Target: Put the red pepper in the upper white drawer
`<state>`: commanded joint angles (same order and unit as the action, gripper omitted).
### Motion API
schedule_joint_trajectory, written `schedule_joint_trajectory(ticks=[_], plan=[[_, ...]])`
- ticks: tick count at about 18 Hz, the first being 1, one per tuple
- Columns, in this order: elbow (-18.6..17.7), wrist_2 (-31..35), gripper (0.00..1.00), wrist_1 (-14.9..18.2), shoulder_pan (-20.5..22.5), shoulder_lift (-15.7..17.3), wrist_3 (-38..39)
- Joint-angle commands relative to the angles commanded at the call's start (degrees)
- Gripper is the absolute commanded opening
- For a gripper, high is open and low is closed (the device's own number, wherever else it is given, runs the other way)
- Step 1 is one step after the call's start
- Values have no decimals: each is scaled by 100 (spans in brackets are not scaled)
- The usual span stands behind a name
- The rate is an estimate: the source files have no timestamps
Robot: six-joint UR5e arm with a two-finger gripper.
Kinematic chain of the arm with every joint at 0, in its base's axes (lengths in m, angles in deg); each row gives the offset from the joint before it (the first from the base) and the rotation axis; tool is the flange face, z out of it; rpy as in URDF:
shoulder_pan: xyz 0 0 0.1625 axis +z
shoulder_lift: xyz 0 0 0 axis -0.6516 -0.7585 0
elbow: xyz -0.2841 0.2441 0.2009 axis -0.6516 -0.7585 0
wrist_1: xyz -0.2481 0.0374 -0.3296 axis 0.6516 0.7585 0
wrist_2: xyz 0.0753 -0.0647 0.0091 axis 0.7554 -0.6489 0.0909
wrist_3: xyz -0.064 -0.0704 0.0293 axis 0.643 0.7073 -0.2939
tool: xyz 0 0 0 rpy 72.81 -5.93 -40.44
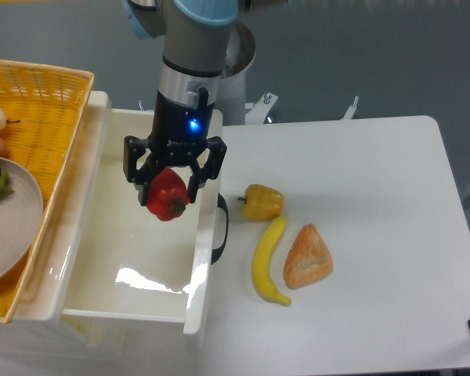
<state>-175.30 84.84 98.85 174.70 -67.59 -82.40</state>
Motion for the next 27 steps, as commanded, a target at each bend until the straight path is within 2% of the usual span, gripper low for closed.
schedule_joint_trajectory(ticks=[8, 11, 15, 27], plan=[[35, -105, 58, -18, 26, 0, -26], [35, -167, 63, -35, 35, 17, -44], [18, -185, 63, -35, 61, 17, -35], [-17, -176, 61, -26, 492, 9, 18]])
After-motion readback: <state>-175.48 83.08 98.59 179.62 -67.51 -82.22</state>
